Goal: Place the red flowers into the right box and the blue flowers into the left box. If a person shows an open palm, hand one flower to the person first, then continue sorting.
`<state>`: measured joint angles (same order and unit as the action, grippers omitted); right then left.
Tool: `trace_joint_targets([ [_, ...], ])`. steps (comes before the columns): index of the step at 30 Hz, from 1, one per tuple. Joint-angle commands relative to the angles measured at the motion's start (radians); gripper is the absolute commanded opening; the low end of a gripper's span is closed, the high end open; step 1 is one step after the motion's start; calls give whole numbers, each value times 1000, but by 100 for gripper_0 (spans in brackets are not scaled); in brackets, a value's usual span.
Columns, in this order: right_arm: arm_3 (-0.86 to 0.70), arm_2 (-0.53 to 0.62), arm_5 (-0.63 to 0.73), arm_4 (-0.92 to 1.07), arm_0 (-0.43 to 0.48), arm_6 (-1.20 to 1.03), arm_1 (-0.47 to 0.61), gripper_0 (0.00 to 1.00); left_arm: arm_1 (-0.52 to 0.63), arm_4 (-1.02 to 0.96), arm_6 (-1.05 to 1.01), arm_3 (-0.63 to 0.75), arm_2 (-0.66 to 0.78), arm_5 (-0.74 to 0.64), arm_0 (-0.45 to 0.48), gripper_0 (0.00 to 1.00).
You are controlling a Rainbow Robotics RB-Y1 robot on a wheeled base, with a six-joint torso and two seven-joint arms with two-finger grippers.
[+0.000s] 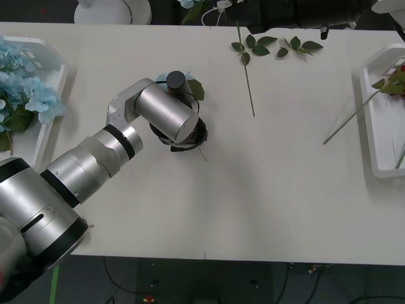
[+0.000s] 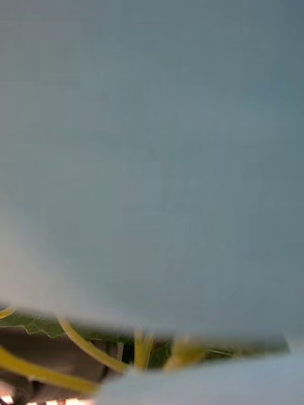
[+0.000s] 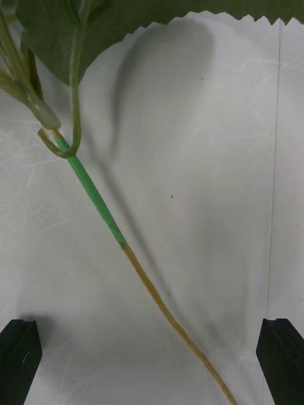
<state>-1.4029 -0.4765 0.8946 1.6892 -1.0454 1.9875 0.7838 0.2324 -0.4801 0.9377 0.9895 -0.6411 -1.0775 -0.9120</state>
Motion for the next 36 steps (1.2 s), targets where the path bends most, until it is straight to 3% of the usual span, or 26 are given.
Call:
trace_joint_targets([
  [1,-104,24,-72,20,30,47,-12,0,-21,41,-34,-3,-8,-24,-57,100],
  [6,-136,24,-94,27,30,47,-35,0,-22,89,87,-6,-8,-108,-57,100],
  [31,-140,22,-111,30,30,37,-83,0,-22,26,142,-135,-9,-32,-57,96],
  [32,-139,22,-111,30,30,37,-83,0,-22,28,142,-138,-8,-33,-57,93],
  [33,-139,22,-111,30,30,36,-83,0,-22,26,145,-143,-9,-33,-57,81],
  [34,-139,22,-111,30,30,33,-83,0,-22,26,148,-146,-12,-33,-57,65],
  [36,-139,22,-109,30,30,27,-83,0,-22,24,151,-155,-19,-27,-57,21],
])
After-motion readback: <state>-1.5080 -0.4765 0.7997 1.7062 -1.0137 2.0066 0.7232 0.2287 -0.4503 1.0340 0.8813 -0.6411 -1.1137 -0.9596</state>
